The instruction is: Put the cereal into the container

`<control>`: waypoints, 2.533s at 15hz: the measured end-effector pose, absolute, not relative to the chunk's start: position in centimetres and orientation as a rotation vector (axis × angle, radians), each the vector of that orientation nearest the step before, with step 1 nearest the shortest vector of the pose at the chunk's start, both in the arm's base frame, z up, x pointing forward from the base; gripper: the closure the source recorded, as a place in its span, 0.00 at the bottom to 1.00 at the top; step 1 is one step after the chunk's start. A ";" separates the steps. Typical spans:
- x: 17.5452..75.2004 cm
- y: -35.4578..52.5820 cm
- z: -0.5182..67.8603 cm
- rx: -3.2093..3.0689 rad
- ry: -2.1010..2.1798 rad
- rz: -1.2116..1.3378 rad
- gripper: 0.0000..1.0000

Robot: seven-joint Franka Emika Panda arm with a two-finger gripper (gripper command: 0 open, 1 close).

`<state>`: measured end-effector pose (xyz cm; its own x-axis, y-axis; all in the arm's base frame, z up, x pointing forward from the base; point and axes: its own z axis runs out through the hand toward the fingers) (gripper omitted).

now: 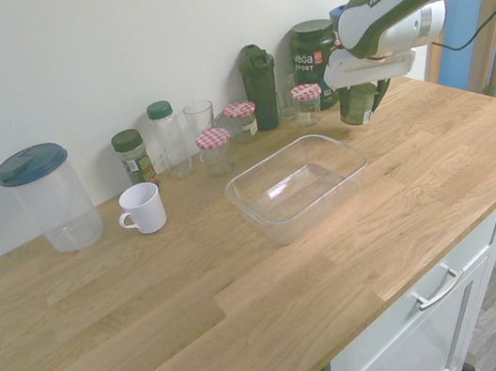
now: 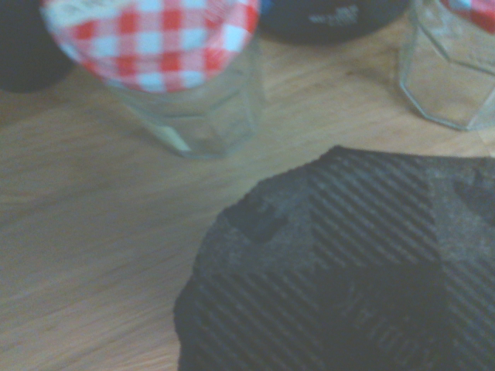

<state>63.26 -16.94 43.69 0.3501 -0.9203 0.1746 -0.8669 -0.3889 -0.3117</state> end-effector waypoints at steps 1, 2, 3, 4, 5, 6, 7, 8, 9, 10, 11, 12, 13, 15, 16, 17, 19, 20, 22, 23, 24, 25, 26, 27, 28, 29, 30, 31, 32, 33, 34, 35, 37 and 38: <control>62.5 -15.5 45.2 -2.445 1.613 -0.503 1.00; 61.7 -14.1 46.6 -2.449 1.599 -0.523 1.00; 60.6 -12.6 47.9 -2.456 1.584 -0.541 1.00; 59.5 -11.1 48.9 -2.466 1.569 -0.555 1.00; 58.4 -9.5 49.7 -2.475 1.555 -0.567 1.00; 57.4 -7.8 50.1 -2.487 1.542 -0.573 1.00; 56.5 -5.9 50.1 -2.499 1.529 -0.570 1.00; 55.9 -4.1 49.8 -2.514 1.518 -0.564 1.00; 55.7 -2.2 49.2 -2.531 1.507 -0.555 1.00; 55.6 -0.4 48.5 -2.549 1.495 -0.547 1.00; 55.5 1.3 47.8 -2.566 1.485 -0.544 1.00; 55.5 3.0 46.9 -2.580 1.477 -0.542 1.00; 55.5 4.4 46.1 -2.594 1.473 -0.540 1.00; 55.9 6.5 44.1 -2.612 1.473 -0.531 1.00; 56.2 7.0 43.1 -2.615 1.478 -0.519 1.00; 56.4 7.1 42.2 -2.618 1.481 -0.510 1.00; 56.9 7.1 40.5 -2.624 1.487 -0.490 1.00; 57.2 6.8 39.7 -2.625 1.494 -0.481 1.00; 57.9 6.3 38.3 -2.626 1.508 -0.465 1.00; 58.2 6.2 37.7 -2.626 1.513 -0.459 1.00; 58.6 6.1 37.2 -2.624 1.514 -0.457 1.00; 59.0 6.1 36.9 -2.624 1.515 -0.454 1.00; 59.5 6.1 36.6 -2.624 1.517 -0.453 1.00; 60.0 6.1 36.4 -2.623 1.518 -0.454 1.00; 60.3 6.1 36.1 -2.625 1.519 -0.451 1.00; 60.4 6.1 35.7 -2.628 1.521 -0.445 0.00; 60.5 6.1 35.4 -2.631 1.522 -0.441 0.00; 60.6 6.1 35.5 -2.629 1.523 -0.441 0.00; 60.6 6.1 35.5 -2.627 1.525 -0.440 0.00; 60.6 6.0 35.5 -2.625 1.528 -0.438 0.00; 60.6 5.8 35.5 -2.623 1.531 -0.437 0.00; 60.6 5.7 35.5 -2.623 1.532 -0.437 0.00; 60.6 5.7 35.4 -2.625 1.532 -0.436 0.00; 60.6 5.6 35.4 -2.627 1.531 -0.435 0.00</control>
